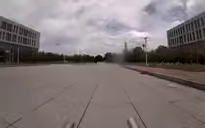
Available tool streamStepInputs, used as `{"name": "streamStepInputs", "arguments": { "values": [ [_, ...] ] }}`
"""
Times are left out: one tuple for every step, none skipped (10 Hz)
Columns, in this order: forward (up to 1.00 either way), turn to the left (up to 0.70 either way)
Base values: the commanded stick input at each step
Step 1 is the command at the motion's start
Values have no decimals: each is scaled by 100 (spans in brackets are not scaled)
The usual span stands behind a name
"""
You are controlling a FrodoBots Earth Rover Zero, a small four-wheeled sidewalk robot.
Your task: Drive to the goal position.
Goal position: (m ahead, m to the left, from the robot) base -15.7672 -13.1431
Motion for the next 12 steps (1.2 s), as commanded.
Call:
{"name": "streamStepInputs", "arguments": {
  "values": [
    [100, 1],
    [100, 1],
    [100, 1],
    [100, 1],
    [100, 1],
    [100, 1],
    [100, 1],
    [100, 1],
    [100, 1],
    [100, 1],
    [100, 1],
    [100, 1]
  ]
}}
